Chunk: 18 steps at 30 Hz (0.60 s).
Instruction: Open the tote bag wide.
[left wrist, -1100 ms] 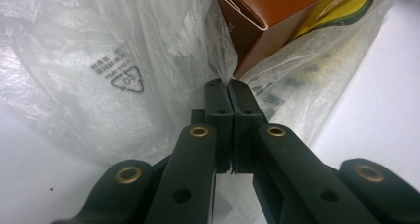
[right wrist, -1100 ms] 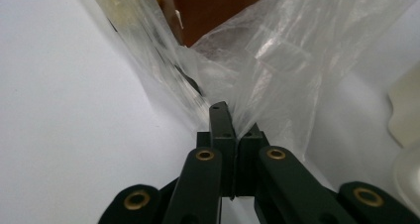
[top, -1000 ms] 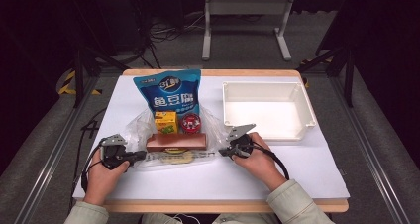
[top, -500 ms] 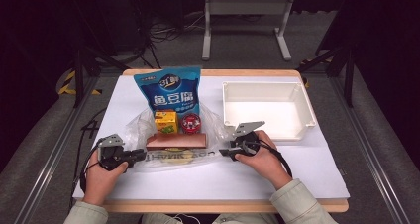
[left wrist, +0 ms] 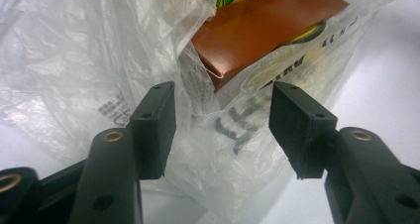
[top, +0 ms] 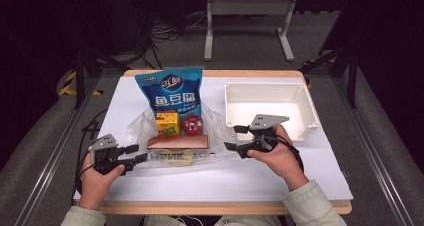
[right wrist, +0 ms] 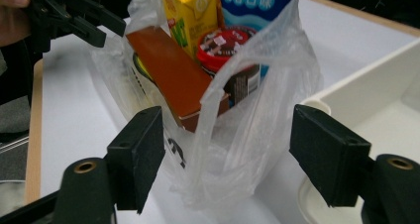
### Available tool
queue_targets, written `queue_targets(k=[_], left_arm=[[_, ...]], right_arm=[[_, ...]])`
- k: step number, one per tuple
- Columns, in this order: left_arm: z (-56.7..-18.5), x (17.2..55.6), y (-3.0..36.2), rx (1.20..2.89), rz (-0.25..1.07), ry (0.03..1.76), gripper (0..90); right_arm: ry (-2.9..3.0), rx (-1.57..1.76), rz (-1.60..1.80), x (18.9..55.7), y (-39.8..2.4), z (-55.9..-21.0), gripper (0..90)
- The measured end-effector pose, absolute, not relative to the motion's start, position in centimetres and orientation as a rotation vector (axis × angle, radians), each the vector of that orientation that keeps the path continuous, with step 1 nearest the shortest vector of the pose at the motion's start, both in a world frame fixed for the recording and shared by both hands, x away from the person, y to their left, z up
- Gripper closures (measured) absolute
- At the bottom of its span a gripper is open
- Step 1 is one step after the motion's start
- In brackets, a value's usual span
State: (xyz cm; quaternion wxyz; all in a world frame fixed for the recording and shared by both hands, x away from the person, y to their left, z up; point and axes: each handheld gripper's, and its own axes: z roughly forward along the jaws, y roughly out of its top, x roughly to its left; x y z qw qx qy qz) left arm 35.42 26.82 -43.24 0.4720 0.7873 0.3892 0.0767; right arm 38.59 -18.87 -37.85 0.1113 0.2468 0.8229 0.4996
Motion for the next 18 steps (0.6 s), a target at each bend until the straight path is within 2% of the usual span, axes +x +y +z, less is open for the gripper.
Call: queue_targets(k=[5,12,18], left_arm=[[-42.8,35.0,27.3,1.898,0.228,0.956,38.5],[-42.1,34.5,27.3,1.893,0.275,0.938,36.9],[-41.5,34.3,27.7,1.868,0.330,0.950,32.2]], right_arm=[[2.395,0.670,1.485,38.3,-18.4,-36.5,33.7],[2.444,0.593,1.470,38.8,-16.8,-35.3,44.0],[2.479,0.556,1.460,39.1,-15.6,-34.3,47.0]])
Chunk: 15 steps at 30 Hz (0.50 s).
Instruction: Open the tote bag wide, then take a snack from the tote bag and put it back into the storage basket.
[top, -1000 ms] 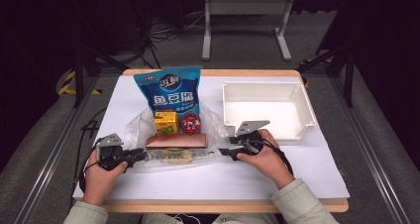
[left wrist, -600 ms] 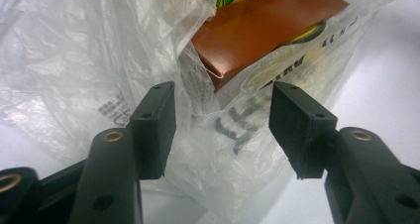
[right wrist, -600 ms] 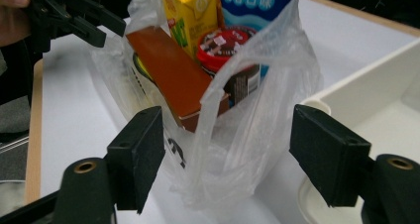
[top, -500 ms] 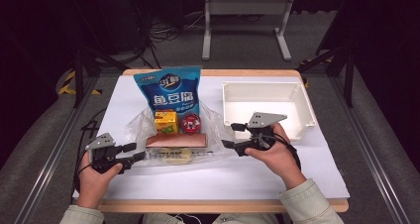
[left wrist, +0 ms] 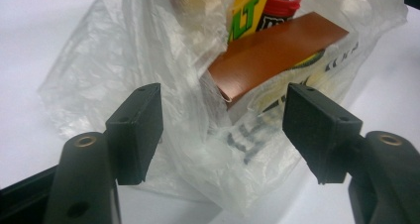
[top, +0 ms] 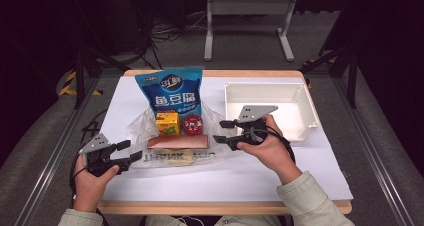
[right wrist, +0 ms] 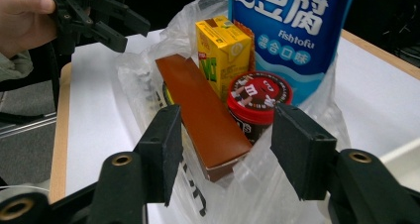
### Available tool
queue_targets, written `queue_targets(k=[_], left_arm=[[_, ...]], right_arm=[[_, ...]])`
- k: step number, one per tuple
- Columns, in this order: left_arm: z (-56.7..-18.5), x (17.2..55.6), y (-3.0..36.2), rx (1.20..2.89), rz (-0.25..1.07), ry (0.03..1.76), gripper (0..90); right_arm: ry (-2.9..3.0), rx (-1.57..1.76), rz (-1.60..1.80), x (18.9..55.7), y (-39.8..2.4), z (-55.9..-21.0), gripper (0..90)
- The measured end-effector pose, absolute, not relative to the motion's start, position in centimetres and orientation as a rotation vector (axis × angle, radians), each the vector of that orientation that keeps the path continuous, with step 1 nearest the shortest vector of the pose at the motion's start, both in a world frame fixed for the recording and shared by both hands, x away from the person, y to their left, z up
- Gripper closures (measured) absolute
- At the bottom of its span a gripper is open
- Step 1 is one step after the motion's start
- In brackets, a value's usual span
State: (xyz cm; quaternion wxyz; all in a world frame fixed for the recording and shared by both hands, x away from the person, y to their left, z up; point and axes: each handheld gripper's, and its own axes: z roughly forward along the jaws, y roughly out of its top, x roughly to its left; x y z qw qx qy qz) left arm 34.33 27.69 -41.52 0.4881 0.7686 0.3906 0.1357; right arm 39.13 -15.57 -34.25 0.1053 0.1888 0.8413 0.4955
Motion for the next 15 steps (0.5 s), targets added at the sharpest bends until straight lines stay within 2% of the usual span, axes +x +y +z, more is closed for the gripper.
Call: queue_targets(k=[4,8,15], left_arm=[[-41.2,34.3,28.0,1.845,0.354,0.966,28.7],[-41.0,34.3,28.3,1.850,0.371,0.972,21.5],[-40.8,34.1,28.8,1.820,0.389,0.988,17.8]], right_arm=[[2.518,0.516,1.459,39.6,-14.6,-33.6,52.6],[2.565,0.515,1.427,40.1,-13.8,-33.2,50.6],[2.603,0.483,1.380,40.7,-12.5,-32.8,47.8]])
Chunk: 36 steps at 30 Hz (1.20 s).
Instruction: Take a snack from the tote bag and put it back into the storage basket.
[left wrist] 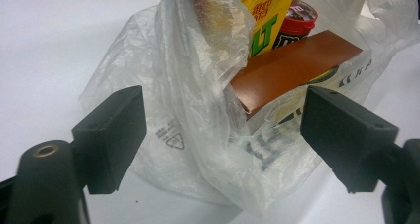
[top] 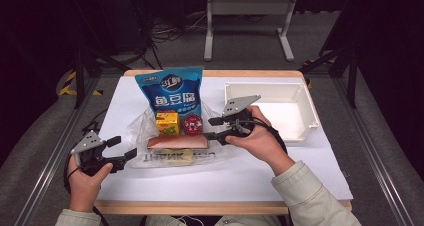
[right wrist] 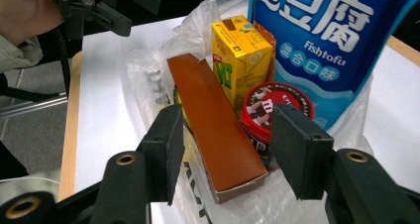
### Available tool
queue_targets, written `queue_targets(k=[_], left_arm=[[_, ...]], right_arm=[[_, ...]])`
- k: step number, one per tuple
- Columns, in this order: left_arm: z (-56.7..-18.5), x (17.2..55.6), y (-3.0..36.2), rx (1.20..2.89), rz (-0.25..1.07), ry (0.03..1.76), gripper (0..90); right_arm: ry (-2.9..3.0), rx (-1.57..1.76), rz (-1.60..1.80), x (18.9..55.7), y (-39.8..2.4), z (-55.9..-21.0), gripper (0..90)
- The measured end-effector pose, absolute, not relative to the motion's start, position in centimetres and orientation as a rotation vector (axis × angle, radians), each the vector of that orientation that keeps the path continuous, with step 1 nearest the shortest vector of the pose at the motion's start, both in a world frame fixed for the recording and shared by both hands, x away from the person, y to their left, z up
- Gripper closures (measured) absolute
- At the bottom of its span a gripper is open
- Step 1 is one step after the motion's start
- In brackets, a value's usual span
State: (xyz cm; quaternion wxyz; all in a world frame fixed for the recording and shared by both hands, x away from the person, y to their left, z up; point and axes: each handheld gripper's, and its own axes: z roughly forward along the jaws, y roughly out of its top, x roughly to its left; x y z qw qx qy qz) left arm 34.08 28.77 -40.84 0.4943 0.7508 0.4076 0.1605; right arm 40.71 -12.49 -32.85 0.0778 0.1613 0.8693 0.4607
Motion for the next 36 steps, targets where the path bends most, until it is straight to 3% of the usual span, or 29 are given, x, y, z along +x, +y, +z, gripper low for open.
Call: queue_targets(k=[15,36], left_arm=[[-41.7,34.4,30.1,1.813,0.400,1.057,11.9],[-41.7,33.4,30.4,1.797,0.432,1.073,12.0]], right_arm=[[2.753,0.417,1.227,42.5,-9.1,-32.7,47.6],[2.880,0.286,1.072,44.1,-3.9,-34.2,44.8]])
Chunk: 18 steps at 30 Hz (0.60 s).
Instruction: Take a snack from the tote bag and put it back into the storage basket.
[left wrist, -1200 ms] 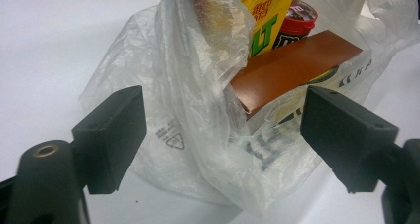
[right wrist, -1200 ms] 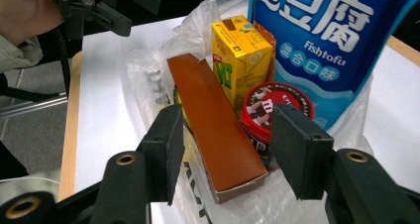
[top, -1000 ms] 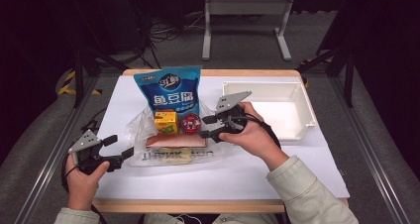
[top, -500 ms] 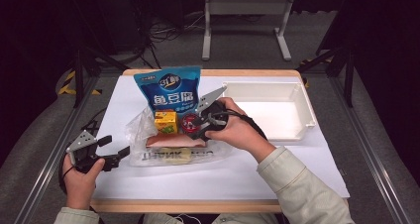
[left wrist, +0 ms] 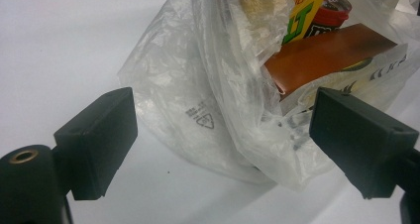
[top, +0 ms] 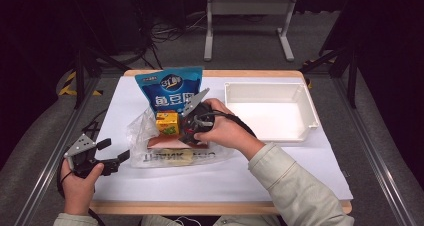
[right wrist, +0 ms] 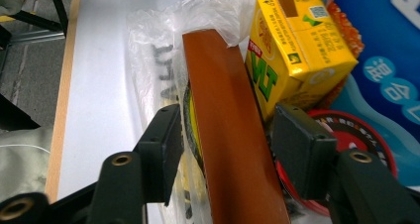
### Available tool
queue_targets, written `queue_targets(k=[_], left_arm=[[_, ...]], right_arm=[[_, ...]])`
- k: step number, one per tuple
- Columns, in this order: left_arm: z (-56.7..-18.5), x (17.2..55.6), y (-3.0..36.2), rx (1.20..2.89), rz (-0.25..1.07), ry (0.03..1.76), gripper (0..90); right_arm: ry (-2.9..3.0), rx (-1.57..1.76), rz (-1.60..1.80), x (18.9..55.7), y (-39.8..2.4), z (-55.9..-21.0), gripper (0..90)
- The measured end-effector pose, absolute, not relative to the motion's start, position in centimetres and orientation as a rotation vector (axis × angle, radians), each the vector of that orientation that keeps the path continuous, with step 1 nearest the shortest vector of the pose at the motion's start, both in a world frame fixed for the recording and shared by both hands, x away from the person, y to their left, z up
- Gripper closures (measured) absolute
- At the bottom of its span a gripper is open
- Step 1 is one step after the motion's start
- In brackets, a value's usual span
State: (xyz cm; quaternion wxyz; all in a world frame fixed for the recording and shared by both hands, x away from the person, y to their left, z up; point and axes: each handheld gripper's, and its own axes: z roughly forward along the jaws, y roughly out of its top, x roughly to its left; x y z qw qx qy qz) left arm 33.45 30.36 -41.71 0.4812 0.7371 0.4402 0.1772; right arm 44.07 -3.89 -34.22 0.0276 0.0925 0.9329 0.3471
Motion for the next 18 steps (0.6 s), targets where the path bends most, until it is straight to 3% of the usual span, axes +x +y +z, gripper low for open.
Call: queue_targets(k=[18], left_arm=[[-41.9,32.8,30.9,1.797,0.446,1.110,14.1]], right_arm=[[2.901,0.239,0.999,45.0,-1.6,-35.9,46.7]])
